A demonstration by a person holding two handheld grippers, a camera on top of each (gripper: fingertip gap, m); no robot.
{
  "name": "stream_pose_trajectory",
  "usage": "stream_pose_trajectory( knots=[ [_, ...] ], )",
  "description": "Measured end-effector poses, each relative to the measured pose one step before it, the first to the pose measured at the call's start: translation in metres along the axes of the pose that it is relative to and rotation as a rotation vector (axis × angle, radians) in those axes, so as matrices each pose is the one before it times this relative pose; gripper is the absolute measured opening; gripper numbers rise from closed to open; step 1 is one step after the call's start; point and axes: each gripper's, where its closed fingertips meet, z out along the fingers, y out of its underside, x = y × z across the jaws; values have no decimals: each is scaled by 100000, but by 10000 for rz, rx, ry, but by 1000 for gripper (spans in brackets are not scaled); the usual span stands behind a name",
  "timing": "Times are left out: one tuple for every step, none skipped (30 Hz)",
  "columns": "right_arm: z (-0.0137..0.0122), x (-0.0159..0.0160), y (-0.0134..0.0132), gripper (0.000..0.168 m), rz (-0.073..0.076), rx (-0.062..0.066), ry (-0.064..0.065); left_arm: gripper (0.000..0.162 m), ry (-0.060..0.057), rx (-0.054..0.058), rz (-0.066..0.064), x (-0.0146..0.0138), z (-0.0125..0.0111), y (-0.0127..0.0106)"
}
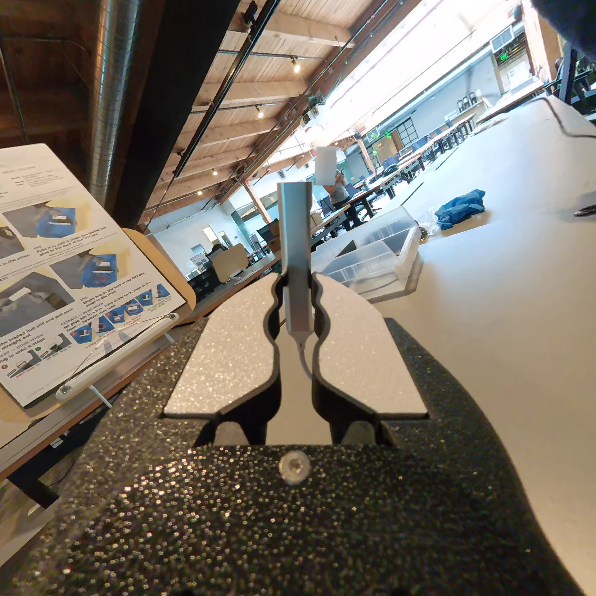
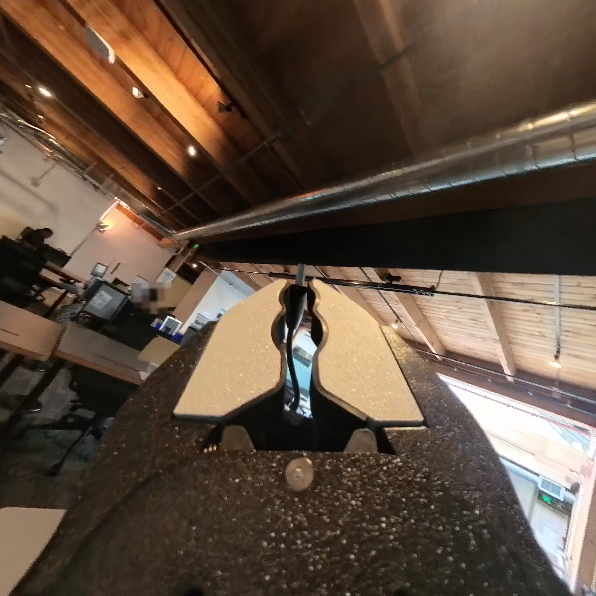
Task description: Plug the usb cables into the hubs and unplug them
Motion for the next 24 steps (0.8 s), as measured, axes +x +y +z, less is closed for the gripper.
stream_pose_trajectory(
  knots=[
    [-169,-1040,-961,10,-61,132,-261,16,5,7,-12,-28,-17,-12],
    [-215,-1143,-1046,9,-111,131,-315,16,10,8,-8,-21,-12,-27],
    [-272,-1251,-1100,10,-141,135,-349,16,18,25,-17,-9,-17,-62],
    [-377,-1302,-1204,10,-152,199,-345,16,35,45,-46,2,-18,-111],
    [-393,-1397,-1271,9,-128,255,-342,16,41,58,-63,-13,-29,-137],
    [-374,-1574,-1256,10,-62,259,-351,16,28,63,-65,-36,-37,-143],
    [-344,-1601,-1157,10,-5,253,-342,16,35,55,-68,-32,-45,-129],
    [-248,-1589,-1029,10,31,254,-302,16,27,47,-72,-75,-49,-99],
    [-90,-1507,-991,10,43,269,-225,16,-7,40,-85,-117,-63,-65],
    [60,-1334,-916,9,43,264,-145,16,-25,39,-95,-171,-86,-39],
    [335,-1219,-793,10,33,191,-132,16,-20,33,-108,-180,-79,-7],
    [476,-1167,-624,10,27,113,-182,16,-25,23,-113,-205,-87,3],
    [528,-1119,-537,10,63,89,-217,16,-42,20,-88,-228,-85,-3],
    [519,-1063,-543,10,122,110,-211,16,-50,13,-48,-233,-99,-52],
    [410,-1074,-482,9,154,117,-232,16,-46,18,-12,-212,-111,-97],
    [308,-1261,-379,10,137,109,-306,16,-45,24,8,-196,-119,-124],
    [229,-1427,-255,9,98,111,-336,16,-39,30,6,-183,-145,-133],
    [125,-1574,-221,9,70,161,-328,15,-34,37,-15,-172,-139,-114],
    [36,-1877,-269,10,24,266,-367,15,-10,33,-32,-153,-130,-83],
    [-29,-2032,-174,9,-4,291,-353,15,-2,-1,-40,-153,-104,-3],
    [-41,-2063,38,9,21,208,-278,16,-2,-35,-50,-165,-60,83],
    [34,-2279,71,9,28,198,-269,16,24,-62,-56,-134,-37,146],
    [-31,-2236,93,9,11,248,-208,16,41,-93,-59,-130,8,170],
    [-84,-1993,224,9,10,204,-109,16,5,-101,-35,-189,23,148]
  ],
)
